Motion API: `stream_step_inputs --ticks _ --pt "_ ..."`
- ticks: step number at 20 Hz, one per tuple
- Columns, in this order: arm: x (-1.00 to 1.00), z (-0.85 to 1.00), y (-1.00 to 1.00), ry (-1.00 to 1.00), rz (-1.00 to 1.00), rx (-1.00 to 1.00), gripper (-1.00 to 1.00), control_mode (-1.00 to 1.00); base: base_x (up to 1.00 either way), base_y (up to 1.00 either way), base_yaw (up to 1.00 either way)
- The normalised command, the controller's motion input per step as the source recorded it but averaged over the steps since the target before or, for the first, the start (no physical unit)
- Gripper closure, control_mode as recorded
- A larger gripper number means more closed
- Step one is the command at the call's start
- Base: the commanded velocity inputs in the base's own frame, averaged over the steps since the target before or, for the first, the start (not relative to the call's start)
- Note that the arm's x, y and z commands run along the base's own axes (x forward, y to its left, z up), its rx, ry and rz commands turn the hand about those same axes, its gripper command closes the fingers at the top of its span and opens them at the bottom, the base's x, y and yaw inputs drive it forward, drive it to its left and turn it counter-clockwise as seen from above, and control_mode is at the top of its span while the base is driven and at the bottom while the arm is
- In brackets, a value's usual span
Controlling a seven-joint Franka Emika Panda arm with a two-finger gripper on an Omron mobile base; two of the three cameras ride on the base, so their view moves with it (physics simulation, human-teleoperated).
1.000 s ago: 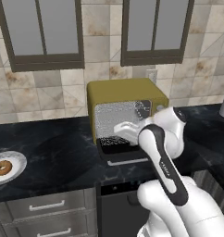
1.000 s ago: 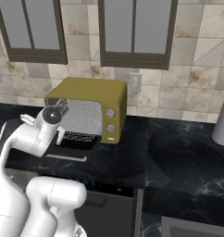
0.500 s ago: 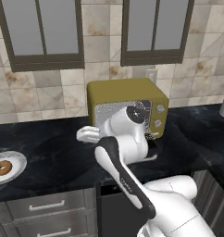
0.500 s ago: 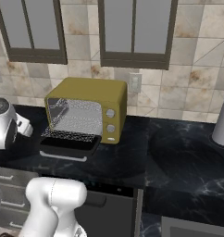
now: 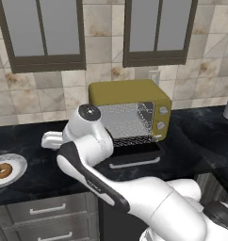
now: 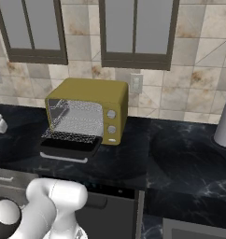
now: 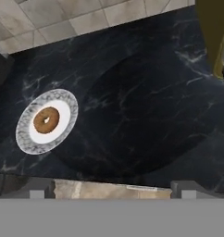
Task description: Pick up the bagel from the plate, place it on the toaster oven rack, close the door, and set the timer.
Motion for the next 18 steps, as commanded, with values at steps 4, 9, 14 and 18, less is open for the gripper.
stream_step_inputs --ticks 4,9,14,18 --pt "0.07 0.00 0.86 0.10 0.00 0.00 -1.00 -1.00 0.00 0.00 0.00" --pt "0.12 -0.05 0.76 0.09 0.00 0.00 -1.00 -1.00 0.00 0.00 0.00" --pt "0.15 -0.19 0.54 0.03 0.00 0.00 -1.00 -1.00 0.00 0.00 0.00" --pt "0.26 -0.33 0.30 0.02 0.00 0.00 -1.00 -1.00 0.00 0.00 0.00"
